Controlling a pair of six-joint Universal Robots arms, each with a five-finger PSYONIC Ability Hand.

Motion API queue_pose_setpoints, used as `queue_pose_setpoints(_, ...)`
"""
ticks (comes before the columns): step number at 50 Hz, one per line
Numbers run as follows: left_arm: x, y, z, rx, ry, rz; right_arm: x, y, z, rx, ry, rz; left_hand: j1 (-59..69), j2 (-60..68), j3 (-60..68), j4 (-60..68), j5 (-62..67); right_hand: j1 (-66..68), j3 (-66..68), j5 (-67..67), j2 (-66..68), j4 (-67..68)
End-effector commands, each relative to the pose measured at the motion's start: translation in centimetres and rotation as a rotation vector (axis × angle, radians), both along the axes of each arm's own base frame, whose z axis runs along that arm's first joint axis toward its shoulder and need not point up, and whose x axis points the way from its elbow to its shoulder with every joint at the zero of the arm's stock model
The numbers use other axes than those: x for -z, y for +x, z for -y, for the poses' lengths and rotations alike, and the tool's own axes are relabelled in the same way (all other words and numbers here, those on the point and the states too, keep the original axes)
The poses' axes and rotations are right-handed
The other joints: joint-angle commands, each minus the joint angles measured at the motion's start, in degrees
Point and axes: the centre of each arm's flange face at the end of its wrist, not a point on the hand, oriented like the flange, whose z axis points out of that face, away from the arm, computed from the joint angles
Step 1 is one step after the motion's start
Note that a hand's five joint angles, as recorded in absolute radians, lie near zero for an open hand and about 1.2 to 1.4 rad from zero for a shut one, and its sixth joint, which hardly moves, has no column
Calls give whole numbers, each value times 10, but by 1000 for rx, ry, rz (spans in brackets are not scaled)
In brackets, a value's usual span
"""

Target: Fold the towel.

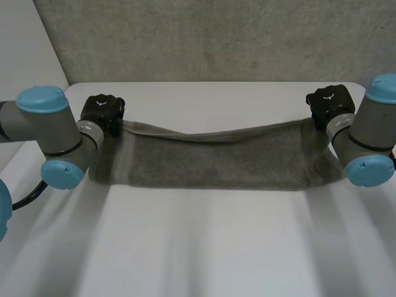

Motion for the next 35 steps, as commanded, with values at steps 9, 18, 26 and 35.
queue_pose_setpoints(9, -6, -6, -19, -17, 9, 14, -1, 0, -9, 41, 10, -13, -739, -766, -790, -774, -858, -661, -674, -678, -666, -671)
queue_pose_setpoints(18, -51, 1, -47, -10, -76, -24, -66, -11, -50, -9, -68, 15, -739, -765, -790, -774, -858, -661, -674, -678, -666, -671)
queue_pose_setpoints(26, -47, 7, -75, 7, -49, -14, -50, -22, -90, -40, 119, -30, -722, -749, -773, -757, -841, -624, -638, -642, -630, -635)
queue_pose_setpoints(35, -26, 7, -93, 68, 24, -1, -12, -41, -99, -56, 258, -45, -720, -747, -771, -755, -839, -623, -637, -641, -629, -634)
